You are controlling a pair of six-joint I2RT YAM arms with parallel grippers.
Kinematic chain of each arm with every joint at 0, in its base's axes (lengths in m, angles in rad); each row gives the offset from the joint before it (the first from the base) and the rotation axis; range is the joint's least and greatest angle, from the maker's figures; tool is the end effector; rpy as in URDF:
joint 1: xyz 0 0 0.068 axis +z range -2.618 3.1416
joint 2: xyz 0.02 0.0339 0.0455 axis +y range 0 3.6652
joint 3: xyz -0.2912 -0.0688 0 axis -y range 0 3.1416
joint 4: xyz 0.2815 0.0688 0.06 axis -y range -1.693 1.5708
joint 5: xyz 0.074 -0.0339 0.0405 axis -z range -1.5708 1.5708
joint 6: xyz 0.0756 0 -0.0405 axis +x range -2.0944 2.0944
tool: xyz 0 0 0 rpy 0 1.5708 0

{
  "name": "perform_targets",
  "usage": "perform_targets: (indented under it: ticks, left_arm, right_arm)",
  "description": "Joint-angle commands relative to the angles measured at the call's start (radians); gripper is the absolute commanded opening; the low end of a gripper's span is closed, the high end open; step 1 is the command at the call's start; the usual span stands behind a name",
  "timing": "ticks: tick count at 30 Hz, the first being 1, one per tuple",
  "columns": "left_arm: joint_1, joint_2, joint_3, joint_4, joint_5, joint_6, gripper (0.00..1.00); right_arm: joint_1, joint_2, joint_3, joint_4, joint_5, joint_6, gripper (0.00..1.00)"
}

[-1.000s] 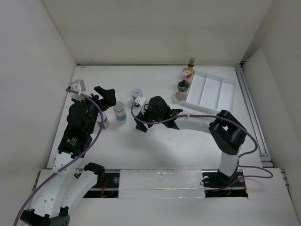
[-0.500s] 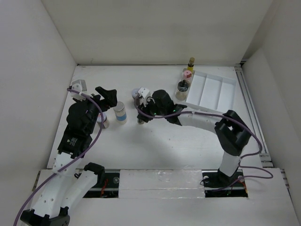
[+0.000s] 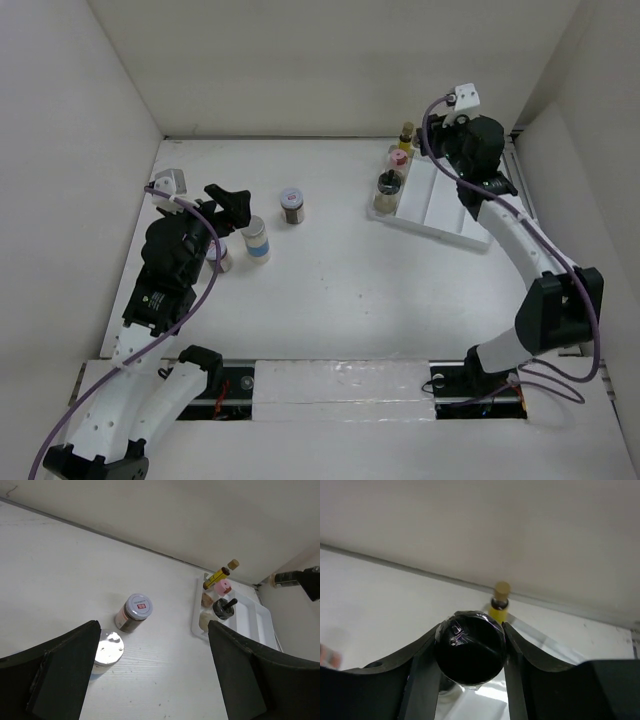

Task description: Organize the condiment bottles

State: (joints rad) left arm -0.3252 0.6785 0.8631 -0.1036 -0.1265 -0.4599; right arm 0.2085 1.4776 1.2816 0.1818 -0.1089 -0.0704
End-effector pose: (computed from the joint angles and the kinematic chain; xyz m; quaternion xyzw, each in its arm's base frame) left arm 0.1997 -0.0573 0.4190 -0.0919 0.6719 -0.2411 0.6943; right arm 0.4188 0.0970 0.4053 -0.1367 0.6988 0.0870 0.6967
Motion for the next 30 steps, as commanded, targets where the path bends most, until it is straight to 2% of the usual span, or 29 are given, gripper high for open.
perform_targets:
  ticks: [1, 9, 16, 30]
  left_arm:
    - [0.003, -0.004, -0.001, 0.047, 0.014, 0.017, 0.85]
    - [0.003, 0.006, -0.001, 0.047, 0.005, 0.017, 0.85]
    - [0.003, 0.024, -0.001, 0.047, 0.005, 0.026, 0.85]
    - [0.003, 0.035, -0.001, 0.047, 0.005, 0.035, 0.85]
  right_arm:
    - [-0.063, 0.076, 0.057, -0.062, 0.04, 0.007, 0.34]
    - [-0.178, 0.358, 0.194, -0.074, 0.0, 0.018, 0.34]
    - [-0.199, 0.541, 0.347, -0.094, -0.041, 0.018, 0.34]
    - [-0.17, 0.713, 0.519, -0.163, 0.006, 0.0, 0.35]
